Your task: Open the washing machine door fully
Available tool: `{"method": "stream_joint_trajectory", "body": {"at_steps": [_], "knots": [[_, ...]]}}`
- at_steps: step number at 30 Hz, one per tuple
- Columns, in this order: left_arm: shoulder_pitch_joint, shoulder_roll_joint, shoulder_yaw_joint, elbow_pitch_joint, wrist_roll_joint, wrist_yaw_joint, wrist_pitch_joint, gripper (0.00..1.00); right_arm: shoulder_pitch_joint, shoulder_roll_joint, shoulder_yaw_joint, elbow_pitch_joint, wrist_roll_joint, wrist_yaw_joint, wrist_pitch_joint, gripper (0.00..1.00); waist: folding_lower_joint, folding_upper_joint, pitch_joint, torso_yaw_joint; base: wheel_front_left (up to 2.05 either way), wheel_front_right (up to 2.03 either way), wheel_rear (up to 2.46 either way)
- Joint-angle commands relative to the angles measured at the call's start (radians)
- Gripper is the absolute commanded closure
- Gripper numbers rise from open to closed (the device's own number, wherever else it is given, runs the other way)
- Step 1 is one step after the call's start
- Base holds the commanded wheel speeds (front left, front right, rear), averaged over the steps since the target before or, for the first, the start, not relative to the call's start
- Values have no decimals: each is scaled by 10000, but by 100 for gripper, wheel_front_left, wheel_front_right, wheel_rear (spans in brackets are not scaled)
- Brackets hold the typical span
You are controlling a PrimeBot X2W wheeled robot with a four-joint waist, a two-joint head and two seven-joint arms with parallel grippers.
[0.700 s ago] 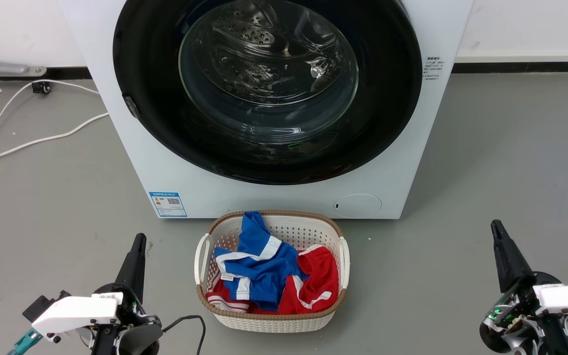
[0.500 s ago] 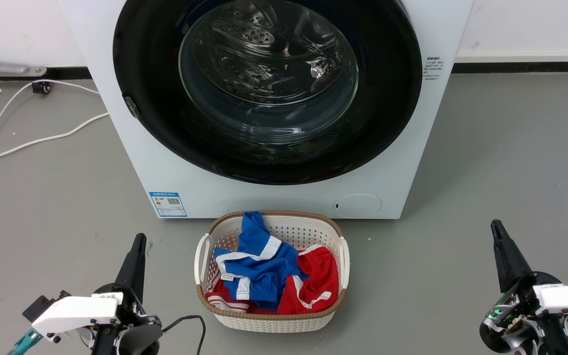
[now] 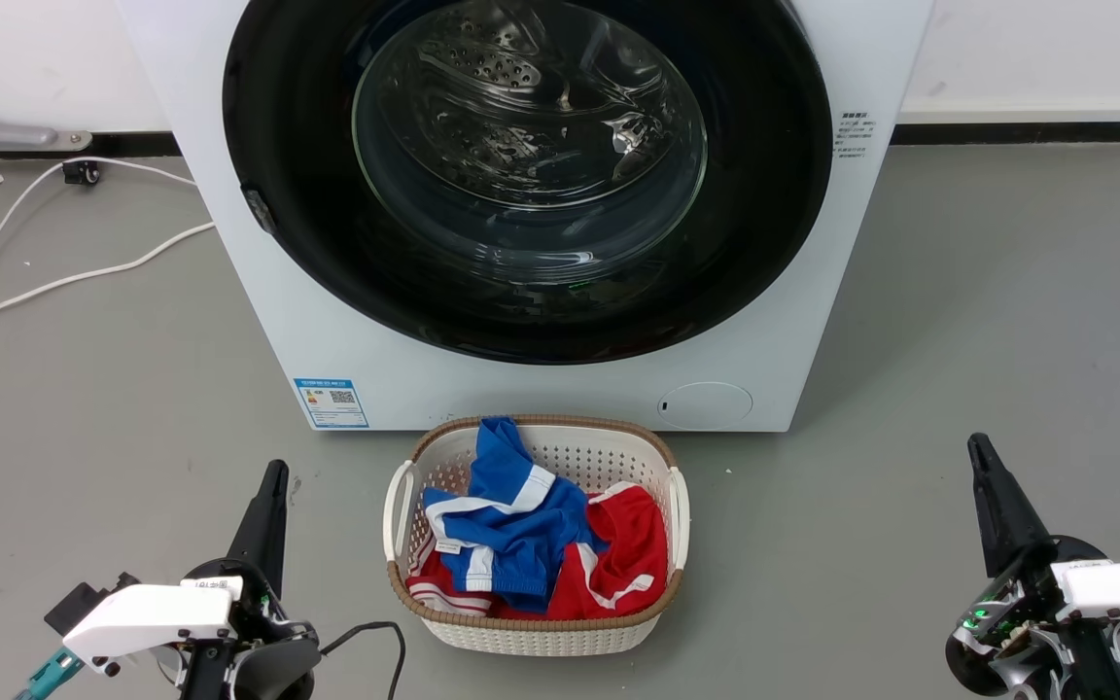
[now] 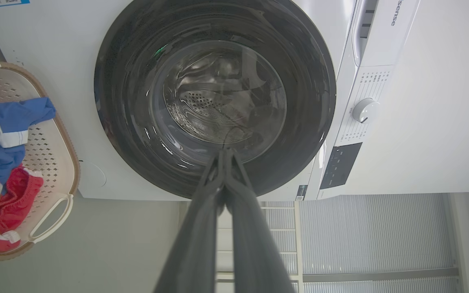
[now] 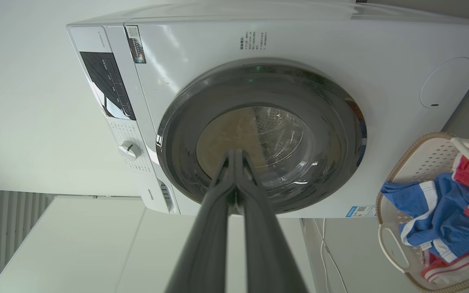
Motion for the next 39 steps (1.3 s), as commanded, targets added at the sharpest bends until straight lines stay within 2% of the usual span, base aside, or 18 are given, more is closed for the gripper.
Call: {"method": "stream_joint_trajectory", "body": {"at_steps": [1,2,10,15,24,39], "knots": [[-92,-7,7,-5,41,-26,13,100,-145,38,6,3,-27,46,-14,100,0,-1,0,0,0,0,0],[0,0,0,-3,1,0,-4,0,1,0,0,-1,-3,0,-5,0,0,-1,0,0,0,0,0],[320,-33,-76,117,149,3,-258,0,358,7,46,169,-171,-5,-245,0,0,-1,3,-6,0,0,0],[356,-30,4,-75,802,59,-507,0,448,6,-51,56,-816,-3,-495,0,0,-1,9,-10,0,0,0],[434,-25,-97,-831,2747,575,-920,0,567,4,-228,-681,-2909,-1,-910,0,0,-1,28,-7,0,0,0],[714,31,-859,-1525,6550,1408,-1519,0,975,1,186,-1942,-7081,3,-1517,0,0,-1,37,-6,0,0,0]]}}
